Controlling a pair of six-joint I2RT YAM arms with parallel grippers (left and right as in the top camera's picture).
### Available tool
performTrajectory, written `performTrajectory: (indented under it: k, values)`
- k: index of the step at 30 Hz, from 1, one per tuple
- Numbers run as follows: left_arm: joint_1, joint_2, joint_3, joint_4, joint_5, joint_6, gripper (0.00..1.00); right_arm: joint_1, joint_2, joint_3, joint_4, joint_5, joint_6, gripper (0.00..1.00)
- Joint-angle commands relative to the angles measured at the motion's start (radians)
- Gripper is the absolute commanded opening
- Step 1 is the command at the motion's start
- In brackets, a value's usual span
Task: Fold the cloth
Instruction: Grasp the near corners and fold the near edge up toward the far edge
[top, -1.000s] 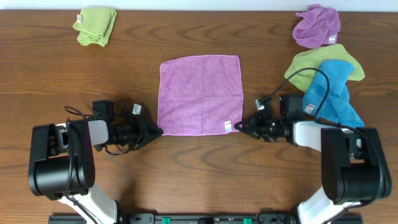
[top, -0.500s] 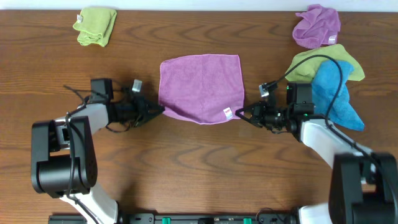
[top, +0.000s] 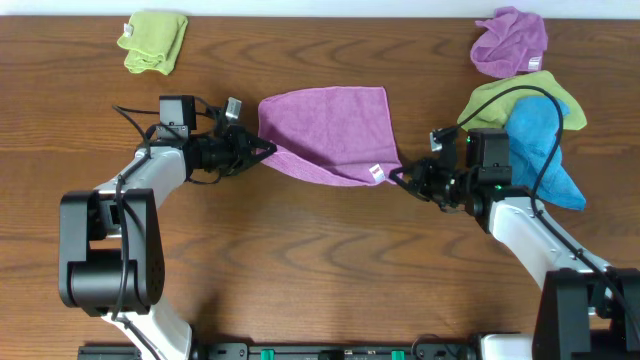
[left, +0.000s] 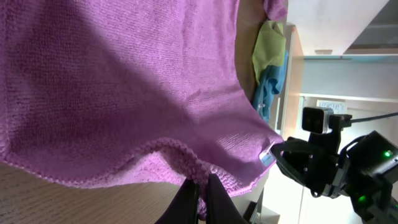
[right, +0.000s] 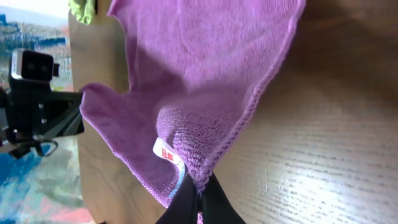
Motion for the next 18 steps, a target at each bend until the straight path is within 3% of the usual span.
performTrajectory:
  k: [1,12,18]
  values:
    - [-0.002,-0.034,0.015,0.014,-0.002,-0.009,0.06,0.026,-0.005,0.021,0.037,0.021,0.032,0.02]
    - [-0.002,-0.058,0.015,0.216,-0.135,-0.056,0.06,0.128,-0.005,0.084,0.107,0.280,0.056,0.02]
    - [-0.002,-0.058,0.015,0.244,-0.333,-0.097,0.06,0.135,0.069,0.124,0.124,0.335,0.057,0.02]
